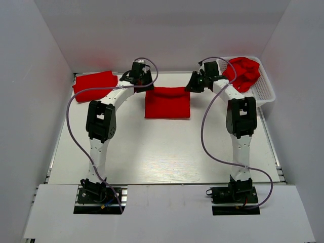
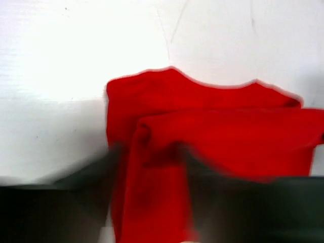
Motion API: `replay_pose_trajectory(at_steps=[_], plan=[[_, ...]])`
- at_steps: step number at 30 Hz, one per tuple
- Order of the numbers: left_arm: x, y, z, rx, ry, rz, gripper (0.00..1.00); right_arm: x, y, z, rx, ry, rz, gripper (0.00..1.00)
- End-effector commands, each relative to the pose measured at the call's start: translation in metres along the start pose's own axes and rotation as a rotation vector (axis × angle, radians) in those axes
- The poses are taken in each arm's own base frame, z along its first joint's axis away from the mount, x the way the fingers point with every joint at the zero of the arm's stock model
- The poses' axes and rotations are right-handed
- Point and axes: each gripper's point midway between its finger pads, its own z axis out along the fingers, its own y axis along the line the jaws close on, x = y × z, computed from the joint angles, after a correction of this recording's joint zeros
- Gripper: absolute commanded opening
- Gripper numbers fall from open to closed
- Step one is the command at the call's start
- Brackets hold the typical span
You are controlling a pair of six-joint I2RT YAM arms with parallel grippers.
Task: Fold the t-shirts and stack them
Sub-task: Fold the long partially folded tshirt into a neat square, then put the neatly folded tshirt into the corner of the board with the left arm
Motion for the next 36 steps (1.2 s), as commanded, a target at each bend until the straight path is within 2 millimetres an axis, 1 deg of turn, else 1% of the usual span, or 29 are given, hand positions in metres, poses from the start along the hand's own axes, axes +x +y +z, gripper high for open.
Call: replay_pose_trajectory(at_steps=[1,2,3,4,5,6,7,8,9,10,11,12,13,14,15,19,21,22,24,26,27,28,29,31,32,33,34,35,36], plan=[[-0.057,-0.001,0.010,0.054,-0.153,-0.031,0.77,-0.070,0.002,0.008,-0.036,-0.239,0.024,0.53],[-0.055,0.009,0.026,0.027,-0.144,-0.039,1.00,-0.094,-0.001,0.011,-0.034,-0.289,0.020,0.90],[-0.054,0.013,0.028,-0.001,-0.123,-0.040,1.00,-0.102,0.001,0.011,-0.043,-0.303,0.020,0.90],[-0.087,0.009,0.017,0.015,-0.184,-0.049,1.00,-0.108,0.003,0.011,-0.053,-0.310,0.015,0.90],[-0.094,0.012,0.016,0.021,-0.189,-0.056,1.00,-0.127,0.010,0.000,-0.078,-0.347,-0.012,0.90],[-0.106,0.005,0.008,0.050,-0.219,-0.032,1.00,-0.130,0.014,-0.004,-0.084,-0.351,-0.025,0.90],[-0.107,0.009,0.006,0.055,-0.222,-0.036,1.00,-0.132,0.020,-0.013,-0.084,-0.356,-0.059,0.90],[-0.107,0.003,0.000,0.089,-0.222,-0.017,1.00,-0.128,0.021,-0.021,-0.072,-0.348,-0.081,0.90],[-0.091,0.007,0.003,0.093,-0.189,-0.004,1.00,-0.131,0.033,-0.035,-0.068,-0.367,-0.117,0.90],[-0.102,0.000,-0.013,0.117,-0.228,0.009,1.00,-0.115,0.025,-0.031,-0.052,-0.330,-0.108,0.90],[-0.096,0.001,-0.017,0.120,-0.213,0.029,1.00,-0.109,0.023,-0.033,-0.044,-0.319,-0.108,0.90],[-0.081,0.008,-0.014,0.106,-0.180,0.036,1.00,-0.092,0.022,-0.042,-0.037,-0.290,-0.108,0.90],[-0.070,0.005,-0.016,0.104,-0.149,0.041,1.00,-0.085,0.023,-0.043,-0.037,-0.276,-0.113,0.90],[-0.067,0.006,-0.022,0.100,-0.139,0.041,1.00,-0.081,0.021,-0.045,-0.033,-0.266,-0.113,0.90],[-0.050,0.012,-0.016,0.093,-0.095,0.053,1.00,-0.064,0.021,-0.048,-0.041,-0.224,-0.117,0.90],[-0.019,0.006,-0.015,0.122,-0.011,0.112,1.00,-0.032,0.017,-0.044,-0.035,-0.128,-0.102,0.90],[-0.005,0.006,-0.010,0.150,0.031,0.134,1.00,-0.019,0.012,-0.043,-0.027,-0.103,-0.089,0.90],[0.008,0.003,-0.005,0.163,0.061,0.150,1.00,-0.013,0.012,-0.044,-0.032,-0.090,-0.086,0.90],[0.018,0.006,0.000,0.169,0.085,0.177,1.00,-0.007,0.011,-0.044,-0.030,-0.082,-0.084,0.90],[0.038,0.009,0.010,0.162,0.131,0.199,1.00,0.000,0.008,-0.048,-0.012,-0.076,-0.081,0.90],[0.040,0.005,0.010,0.159,0.131,0.208,1.00,0.003,0.008,-0.049,-0.007,-0.073,-0.081,0.90],[0.046,0.010,0.014,0.137,0.148,0.207,1.00,0.009,0.005,-0.051,0.001,-0.069,-0.086,0.90],[0.047,0.011,0.014,0.137,0.148,0.207,1.00,0.007,0.005,-0.057,0.008,-0.079,-0.085,0.90],[0.064,0.017,0.026,0.104,0.186,0.223,1.00,0.012,0.007,-0.064,0.011,-0.083,-0.091,0.90],[0.067,0.014,0.029,0.103,0.187,0.246,1.00,0.009,0.013,-0.075,0.008,-0.105,-0.100,0.90],[0.069,0.018,0.032,0.085,0.195,0.258,1.00,0.016,0.011,-0.078,0.009,-0.099,-0.096,0.90],[0.080,0.024,0.040,0.055,0.212,0.275,1.00,0.017,0.012,-0.081,0.007,-0.106,-0.098,0.90],[0.084,0.021,0.044,0.050,0.214,0.295,1.00,0.031,0.006,-0.079,0.015,-0.089,-0.088,0.90],[0.085,0.025,0.046,0.028,0.218,0.297,1.00,0.020,0.016,-0.098,0.009,-0.140,-0.105,0.90]])
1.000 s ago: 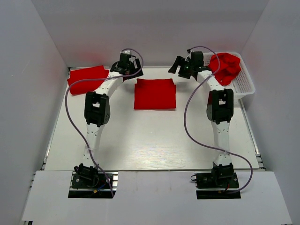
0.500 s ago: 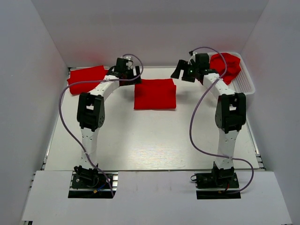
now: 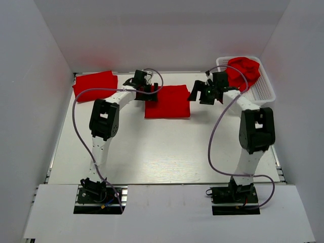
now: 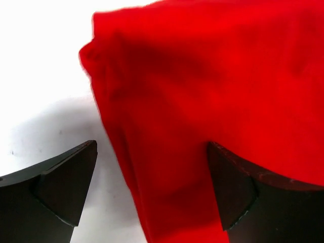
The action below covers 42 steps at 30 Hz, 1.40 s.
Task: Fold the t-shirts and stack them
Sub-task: Put the neatly folded tshirt into the corner of the board with the left arm
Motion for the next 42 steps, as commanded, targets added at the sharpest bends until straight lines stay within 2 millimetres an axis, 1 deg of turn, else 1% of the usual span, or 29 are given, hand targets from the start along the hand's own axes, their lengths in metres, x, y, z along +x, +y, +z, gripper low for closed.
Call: replay_pose_trajectory(at_steps=[1,2,3,4,5,6,8,9,10,11,12,13,15,16,17,18,19,21,22,23,25,26,30,32,33,34,37,38,42], plan=[[0.025,0.008,0.014,-0.089,0.073,0.066,1.00,-0.031,0.025,-0.042,-0.031,-0.152,-0.078,0.90],[0.026,0.010,0.020,-0.101,0.079,0.066,1.00,-0.033,0.027,-0.053,-0.025,-0.186,-0.085,0.90],[0.034,0.008,0.024,-0.107,0.098,0.074,1.00,-0.032,0.029,-0.063,-0.022,-0.206,-0.090,0.90],[0.032,0.008,0.026,-0.106,0.096,0.085,0.98,-0.039,0.036,-0.076,-0.027,-0.249,-0.104,0.90],[0.032,0.008,0.029,-0.106,0.096,0.085,0.96,-0.033,0.032,-0.078,-0.018,-0.248,-0.095,0.90],[0.040,0.002,0.034,-0.092,0.112,0.092,0.93,-0.032,0.033,-0.085,-0.012,-0.268,-0.100,0.90],[0.041,0.003,0.037,-0.091,0.115,0.105,0.79,-0.033,0.035,-0.099,-0.002,-0.305,-0.108,0.90],[0.044,0.001,0.036,-0.099,0.123,0.112,0.77,-0.033,0.037,-0.112,0.014,-0.338,-0.121,0.90],[0.039,0.000,0.038,-0.096,0.103,0.113,0.73,-0.034,0.035,-0.115,0.024,-0.347,-0.119,0.90],[0.044,-0.001,0.041,-0.082,0.106,0.126,0.65,-0.032,0.036,-0.117,0.029,-0.349,-0.131,0.90],[0.038,-0.005,0.040,-0.058,0.086,0.135,0.59,-0.034,0.033,-0.127,0.060,-0.377,-0.128,0.90],[0.034,-0.007,0.041,-0.054,0.066,0.137,0.53,-0.033,0.031,-0.130,0.068,-0.382,-0.127,0.90],[0.023,-0.009,0.038,-0.048,0.033,0.152,0.27,-0.034,0.030,-0.139,0.087,-0.410,-0.133,0.90],[0.013,-0.009,0.033,-0.059,0.010,0.153,0.10,-0.032,0.029,-0.145,0.097,-0.429,-0.128,0.90],[0.009,-0.007,0.032,-0.068,0.000,0.172,0.00,-0.035,0.030,-0.153,0.109,-0.460,-0.138,0.90],[-0.005,-0.011,0.023,-0.062,-0.038,0.187,0.00,-0.032,0.027,-0.155,0.122,-0.461,-0.138,0.90],[-0.007,-0.011,0.019,-0.062,-0.042,0.198,0.00,-0.031,0.024,-0.158,0.137,-0.470,-0.139,0.90],[-0.024,-0.004,0.006,-0.088,-0.091,0.220,0.00,-0.034,0.022,-0.171,0.170,-0.512,-0.142,0.90],[-0.034,-0.005,-0.007,-0.096,-0.121,0.231,0.00,-0.030,0.019,-0.171,0.183,-0.508,-0.139,0.90],[-0.040,0.000,-0.015,-0.102,-0.134,0.223,0.00,-0.034,0.014,-0.181,0.222,-0.541,-0.131,0.90],[-0.055,0.002,-0.030,-0.107,-0.172,0.245,0.00,-0.034,0.011,-0.187,0.254,-0.555,-0.119,0.90],[-0.061,0.004,-0.045,-0.130,-0.179,0.261,0.00,-0.033,0.007,-0.191,0.277,-0.565,-0.106,0.90],[-0.081,0.008,-0.081,-0.161,-0.217,0.319,0.00,-0.032,-0.001,-0.198,0.317,-0.593,-0.065,0.90],[-0.089,0.012,-0.091,-0.161,-0.237,0.325,0.00,-0.030,-0.002,-0.197,0.323,-0.591,-0.056,0.90],[-0.086,0.015,-0.091,-0.172,-0.223,0.336,0.00,-0.028,-0.004,-0.196,0.332,-0.585,-0.053,0.90],[-0.094,0.019,-0.101,-0.181,-0.238,0.338,0.00,-0.029,-0.005,-0.196,0.338,-0.582,-0.051,0.90],[-0.106,0.023,-0.113,-0.193,-0.244,0.364,0.00,-0.031,-0.012,-0.199,0.383,-0.582,-0.049,0.90],[-0.104,0.032,-0.114,-0.211,-0.231,0.366,0.00,-0.032,-0.014,-0.200,0.398,-0.585,-0.050,0.90],[-0.132,0.047,-0.138,-0.244,-0.278,0.387,0.00,-0.034,-0.017,-0.202,0.423,-0.591,-0.050,0.90]])
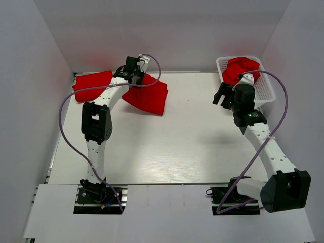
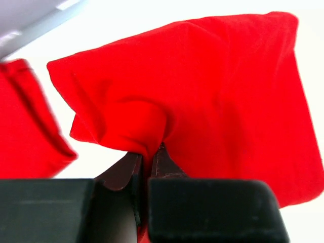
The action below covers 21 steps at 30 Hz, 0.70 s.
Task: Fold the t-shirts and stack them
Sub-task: Put the neatly folded tshirt into the corner of the board with the left arm
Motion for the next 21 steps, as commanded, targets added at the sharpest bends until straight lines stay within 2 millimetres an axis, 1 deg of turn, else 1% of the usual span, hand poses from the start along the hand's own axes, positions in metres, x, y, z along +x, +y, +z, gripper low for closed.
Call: replay_pose_trajectory(at_steps=[1,2,3,4,5,6,7,8,9,10,13,15,16,17,18,19,20,21], plan=[[-0.056,0.037,-0.049,-0.069,-0.124,0.049,0.00,-0.017,-0.006,0.001,0.046,-0.045,0.002,0.90],[-0.064,0.053,-0.054,-0.093,-0.144,0.044,0.00,-0.019,-0.006,0.001,0.049,-0.048,0.002,0.90],[-0.068,0.054,-0.057,-0.096,-0.156,0.043,0.00,-0.020,-0.005,0.001,0.047,-0.049,-0.001,0.90],[-0.069,0.063,-0.059,-0.108,-0.155,0.045,0.00,-0.020,-0.005,0.005,0.049,-0.043,0.004,0.90],[-0.077,0.066,-0.061,-0.114,-0.174,0.053,0.00,-0.022,-0.003,0.005,0.044,-0.046,0.004,0.90],[-0.078,0.074,-0.064,-0.126,-0.174,0.045,0.00,-0.019,-0.003,0.008,0.045,-0.034,0.006,0.90],[-0.080,0.082,-0.067,-0.138,-0.181,0.038,0.00,-0.022,-0.001,0.008,0.036,-0.037,0.009,0.90],[-0.084,0.083,-0.069,-0.141,-0.190,0.037,0.00,-0.020,0.000,0.009,0.034,-0.029,0.009,0.90],[-0.087,0.092,-0.072,-0.156,-0.204,0.039,0.00,-0.020,-0.001,0.011,0.036,-0.026,0.011,0.90],[-0.086,0.097,-0.072,-0.163,-0.202,0.034,0.00,-0.019,0.001,0.012,0.028,-0.021,0.012,0.90],[-0.092,0.108,-0.078,-0.192,-0.216,0.060,0.00,-0.017,0.002,0.015,0.029,-0.008,0.017,0.90],[-0.091,0.128,-0.077,-0.241,-0.208,0.064,0.00,-0.015,0.002,0.017,0.034,0.004,0.019,0.90],[-0.099,0.133,-0.086,-0.261,-0.223,0.072,0.00,-0.015,0.003,0.016,0.033,0.008,0.024,0.90],[-0.098,0.141,-0.084,-0.280,-0.217,0.077,0.00,-0.016,0.001,0.016,0.036,0.007,0.026,0.90],[-0.097,0.149,-0.087,-0.291,-0.216,0.070,0.00,-0.017,0.004,0.016,0.030,0.004,0.027,0.90],[-0.100,0.152,-0.090,-0.305,-0.220,0.078,0.00,-0.017,0.004,0.016,0.028,0.006,0.033,0.90],[-0.101,0.160,-0.094,-0.317,-0.225,0.072,0.00,-0.018,0.005,0.015,0.022,0.003,0.034,0.90],[-0.101,0.160,-0.094,-0.319,-0.223,0.082,0.00,-0.018,0.005,0.014,0.022,0.008,0.035,0.90]])
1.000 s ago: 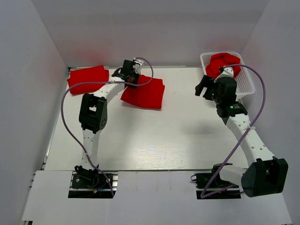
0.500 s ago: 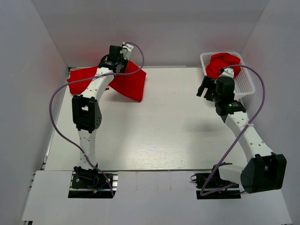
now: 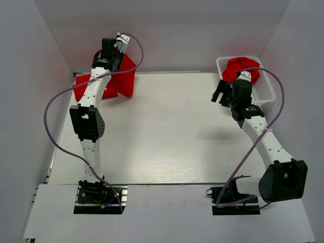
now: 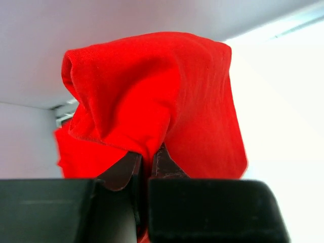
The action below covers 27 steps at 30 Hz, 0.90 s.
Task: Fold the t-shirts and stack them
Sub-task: Put the neatly folded tshirt into the corner of the board with the left arm
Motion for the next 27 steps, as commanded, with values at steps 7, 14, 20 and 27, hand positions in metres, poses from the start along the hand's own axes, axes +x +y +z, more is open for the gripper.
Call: replay_pose_trajectory(at_steps=[7,14,20,27], plan=[[-0.018,0.059,-0.025,-0.103,-0.066,-0.006,0.00,-0.016,0.002,-0.010,0.009,-0.029,0.037,0.90],[-0.003,0.089,-0.016,-0.156,-0.061,-0.033,0.00,-0.017,0.002,-0.015,0.011,-0.024,0.041,0.90],[0.017,0.114,-0.002,-0.195,-0.038,-0.065,0.00,-0.016,0.003,-0.015,0.008,-0.020,0.048,0.90],[0.040,0.136,0.014,-0.222,-0.019,-0.108,0.00,-0.014,0.005,-0.005,0.008,0.000,0.060,0.90]])
